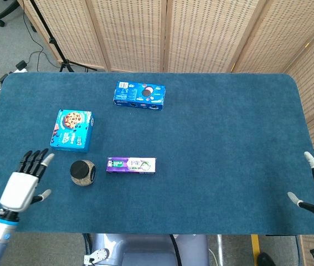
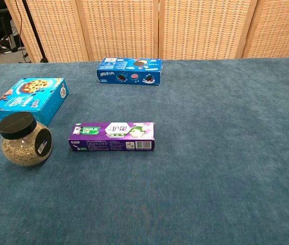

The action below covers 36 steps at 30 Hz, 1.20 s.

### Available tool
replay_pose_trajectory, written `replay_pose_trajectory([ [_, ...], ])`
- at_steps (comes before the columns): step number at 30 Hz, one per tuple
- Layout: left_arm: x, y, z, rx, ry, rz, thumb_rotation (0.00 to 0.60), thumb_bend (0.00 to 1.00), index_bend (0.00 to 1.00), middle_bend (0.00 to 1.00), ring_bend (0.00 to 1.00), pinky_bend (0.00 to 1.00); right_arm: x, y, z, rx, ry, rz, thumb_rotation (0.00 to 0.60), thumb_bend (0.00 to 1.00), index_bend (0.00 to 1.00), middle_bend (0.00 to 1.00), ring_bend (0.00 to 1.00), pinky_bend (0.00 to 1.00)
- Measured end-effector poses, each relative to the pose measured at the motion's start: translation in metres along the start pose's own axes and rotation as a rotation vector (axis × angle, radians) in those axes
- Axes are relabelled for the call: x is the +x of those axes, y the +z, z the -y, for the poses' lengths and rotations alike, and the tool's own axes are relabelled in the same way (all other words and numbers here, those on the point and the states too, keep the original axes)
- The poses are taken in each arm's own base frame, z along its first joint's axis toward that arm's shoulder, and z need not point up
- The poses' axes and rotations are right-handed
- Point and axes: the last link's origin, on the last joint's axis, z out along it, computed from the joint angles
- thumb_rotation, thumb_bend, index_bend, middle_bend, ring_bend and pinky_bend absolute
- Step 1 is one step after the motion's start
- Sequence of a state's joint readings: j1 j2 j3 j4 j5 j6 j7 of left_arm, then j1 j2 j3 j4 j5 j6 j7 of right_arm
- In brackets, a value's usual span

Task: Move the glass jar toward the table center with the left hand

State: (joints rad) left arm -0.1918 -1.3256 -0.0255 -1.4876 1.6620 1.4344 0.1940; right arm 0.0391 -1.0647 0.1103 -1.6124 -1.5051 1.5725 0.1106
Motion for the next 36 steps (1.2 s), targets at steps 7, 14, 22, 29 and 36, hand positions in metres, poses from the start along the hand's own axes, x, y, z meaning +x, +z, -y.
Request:
replay_pose_trajectory([
  [7,-0.013,0.029,-0.034,-0.065,0.041,-0.015,0.6,0.0,0.0,0.0,0.0,0.0,0.001,0.0,0.0,-0.002,0.0,-0.004,0.6,0.0,0.0,0.0,0.0,0.0],
  [14,-0.023,0.04,-0.045,-0.084,0.059,0.005,0.6,0.0,0.0,0.0,0.0,0.0,0.001,0.001,-0.002,-0.008,0.005,-0.003,0.6,0.0,0.0,0.0,0.0,0.0],
  [22,-0.038,0.044,-0.047,-0.074,0.079,0.044,0.6,0.0,0.0,0.0,0.0,0.0,0.003,0.002,-0.004,-0.013,0.012,-0.006,0.6,0.0,0.0,0.0,0.0,0.0],
  [29,-0.045,0.055,-0.051,-0.076,0.082,0.039,0.6,0.0,0.0,0.0,0.0,0.0,0.003,0.003,-0.004,-0.016,0.015,-0.007,0.6,0.0,0.0,0.0,0.0,0.0],
  [36,-0.046,0.064,-0.052,-0.065,0.058,0.043,0.6,0.0,0.0,0.0,0.0,0.0,0.004,0.004,-0.006,-0.021,0.018,-0.006,0.6,0.0,0.0,0.0,0.0,0.0],
])
